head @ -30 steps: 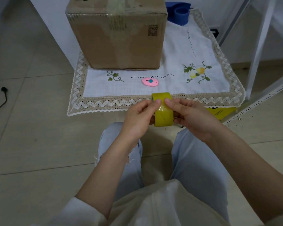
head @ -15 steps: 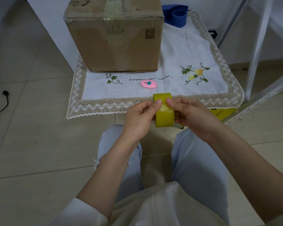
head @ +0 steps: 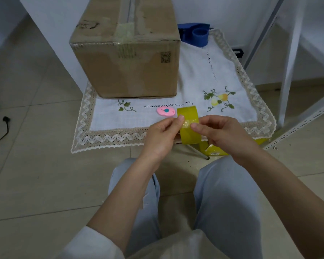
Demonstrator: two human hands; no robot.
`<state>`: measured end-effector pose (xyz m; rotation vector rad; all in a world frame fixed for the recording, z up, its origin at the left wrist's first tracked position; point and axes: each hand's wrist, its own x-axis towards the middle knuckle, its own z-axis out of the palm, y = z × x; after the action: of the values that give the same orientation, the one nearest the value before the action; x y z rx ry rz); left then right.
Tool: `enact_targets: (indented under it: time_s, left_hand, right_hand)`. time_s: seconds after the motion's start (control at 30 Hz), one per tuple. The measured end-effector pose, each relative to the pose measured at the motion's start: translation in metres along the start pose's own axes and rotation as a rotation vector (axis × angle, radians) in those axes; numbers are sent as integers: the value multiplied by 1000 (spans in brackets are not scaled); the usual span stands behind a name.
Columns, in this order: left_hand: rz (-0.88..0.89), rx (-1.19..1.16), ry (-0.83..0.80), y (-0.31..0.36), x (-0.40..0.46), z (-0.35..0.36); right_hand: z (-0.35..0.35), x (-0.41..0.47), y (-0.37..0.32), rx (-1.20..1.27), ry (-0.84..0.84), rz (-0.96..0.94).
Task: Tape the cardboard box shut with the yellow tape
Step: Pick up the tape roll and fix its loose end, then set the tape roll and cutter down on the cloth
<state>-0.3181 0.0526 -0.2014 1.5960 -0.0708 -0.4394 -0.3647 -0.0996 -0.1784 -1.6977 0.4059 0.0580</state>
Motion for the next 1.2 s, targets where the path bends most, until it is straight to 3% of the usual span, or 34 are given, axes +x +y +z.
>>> enact_targets:
  time_s: [0.13,0.27,0.47,0.57,0.7,1.2]
  left_hand:
    - [-49,50,-5,13,25,4]
    - [1,112,129,15,56,2]
    - [-12,194,261,3,98,-4]
    - [-1,218,262,-2,115,-5]
    - [16,256,289,-4,131,-5]
    - [89,324,284,-16,122,-20]
  right_hand:
    - [-14,22,-11,-28,37,-51]
    - [-30,62,-17,-21,110,-80]
    - [-53,161,-17,-211,314,-147]
    - [-57,206,-24,-419,375,-160]
    - [-56,246,-32,-673,311,-156]
    - [-43,256,-29,-910,219,-172]
